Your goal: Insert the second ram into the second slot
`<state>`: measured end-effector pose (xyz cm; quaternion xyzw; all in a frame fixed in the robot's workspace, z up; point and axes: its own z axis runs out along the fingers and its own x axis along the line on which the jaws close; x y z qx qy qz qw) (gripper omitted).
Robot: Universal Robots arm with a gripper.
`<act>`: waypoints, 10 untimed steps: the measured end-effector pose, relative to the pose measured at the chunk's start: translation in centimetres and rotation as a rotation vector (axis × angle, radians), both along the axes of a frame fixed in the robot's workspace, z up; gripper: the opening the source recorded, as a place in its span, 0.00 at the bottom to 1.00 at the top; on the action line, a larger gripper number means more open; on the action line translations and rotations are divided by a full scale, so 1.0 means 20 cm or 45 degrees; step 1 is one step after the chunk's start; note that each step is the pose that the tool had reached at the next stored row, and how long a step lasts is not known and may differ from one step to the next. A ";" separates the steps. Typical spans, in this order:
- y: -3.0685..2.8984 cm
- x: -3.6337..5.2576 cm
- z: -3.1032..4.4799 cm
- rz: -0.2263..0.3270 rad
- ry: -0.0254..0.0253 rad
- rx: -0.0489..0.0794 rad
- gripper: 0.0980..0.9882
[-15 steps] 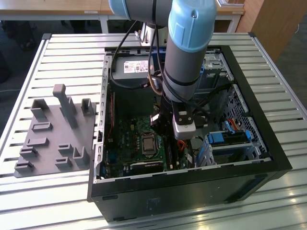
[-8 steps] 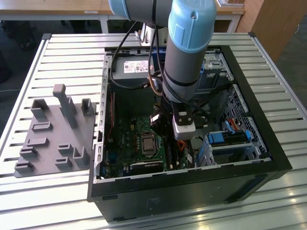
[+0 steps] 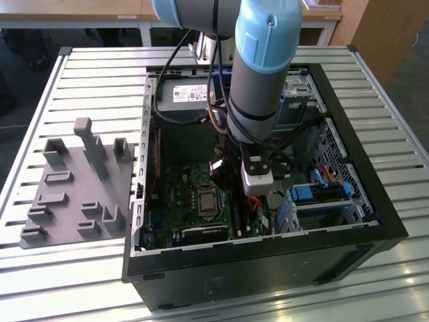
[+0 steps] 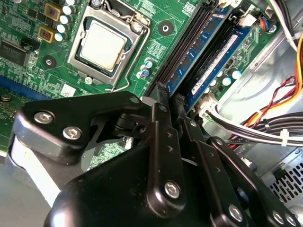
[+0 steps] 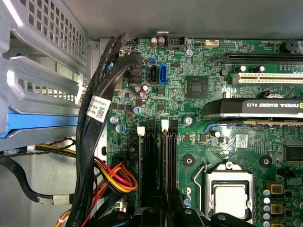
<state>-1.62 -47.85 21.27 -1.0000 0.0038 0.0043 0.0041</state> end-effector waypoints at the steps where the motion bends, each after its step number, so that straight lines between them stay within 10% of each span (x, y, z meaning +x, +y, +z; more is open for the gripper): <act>1: 0.000 0.000 0.004 0.000 0.0000 0.000 0.13; 10: 0.000 0.000 0.105 0.000 0.0001 0.000 0.13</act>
